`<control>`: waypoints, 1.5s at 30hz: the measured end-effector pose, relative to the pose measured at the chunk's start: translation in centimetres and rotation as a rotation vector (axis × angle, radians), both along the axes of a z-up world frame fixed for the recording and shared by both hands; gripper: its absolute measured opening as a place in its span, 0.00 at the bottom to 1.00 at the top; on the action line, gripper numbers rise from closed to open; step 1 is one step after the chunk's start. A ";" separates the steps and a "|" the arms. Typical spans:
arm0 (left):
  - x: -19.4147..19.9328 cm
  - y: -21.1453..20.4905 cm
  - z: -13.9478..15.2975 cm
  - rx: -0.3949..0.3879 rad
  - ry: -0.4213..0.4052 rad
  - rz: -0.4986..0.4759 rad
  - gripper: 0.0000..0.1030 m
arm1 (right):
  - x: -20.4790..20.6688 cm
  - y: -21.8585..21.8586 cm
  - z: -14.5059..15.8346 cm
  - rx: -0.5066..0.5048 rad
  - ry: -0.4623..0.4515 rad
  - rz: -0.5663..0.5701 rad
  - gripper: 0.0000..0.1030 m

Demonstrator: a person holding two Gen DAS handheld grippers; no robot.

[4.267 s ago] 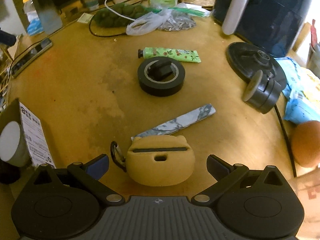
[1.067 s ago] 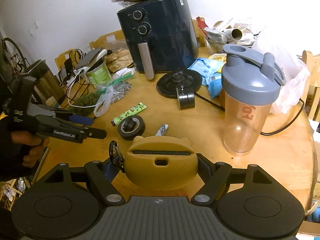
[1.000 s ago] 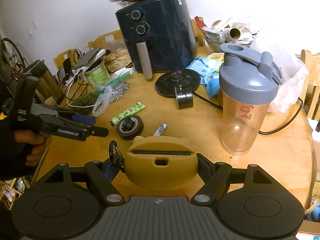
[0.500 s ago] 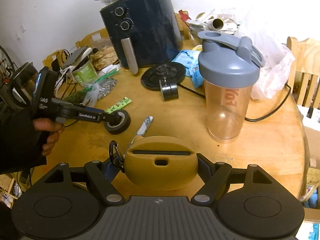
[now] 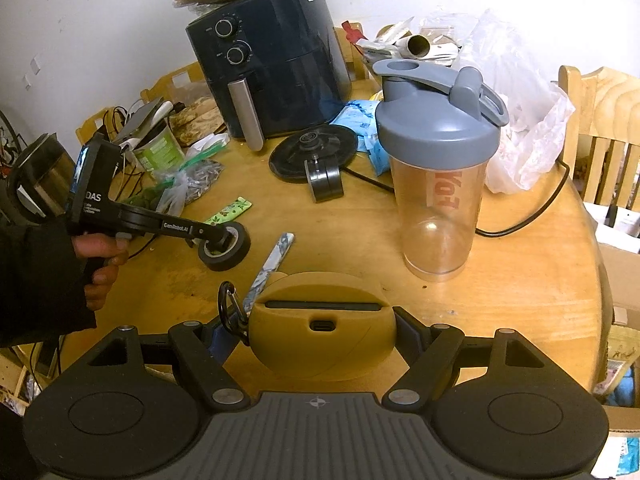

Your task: Organize objects

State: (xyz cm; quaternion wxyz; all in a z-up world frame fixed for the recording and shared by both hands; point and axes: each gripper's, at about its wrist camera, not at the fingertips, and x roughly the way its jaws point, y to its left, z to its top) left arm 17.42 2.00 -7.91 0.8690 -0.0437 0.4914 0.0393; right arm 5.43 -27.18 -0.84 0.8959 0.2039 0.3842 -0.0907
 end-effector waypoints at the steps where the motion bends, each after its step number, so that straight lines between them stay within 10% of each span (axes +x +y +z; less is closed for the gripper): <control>1: -0.1 0.0 0.1 -0.003 -0.001 0.001 0.09 | 0.0 0.0 0.0 0.001 -0.001 0.001 0.78; 45: -8.6 -4.6 8.6 -0.077 -0.124 -0.022 0.08 | -1.0 2.0 0.9 0.020 -0.077 0.125 0.78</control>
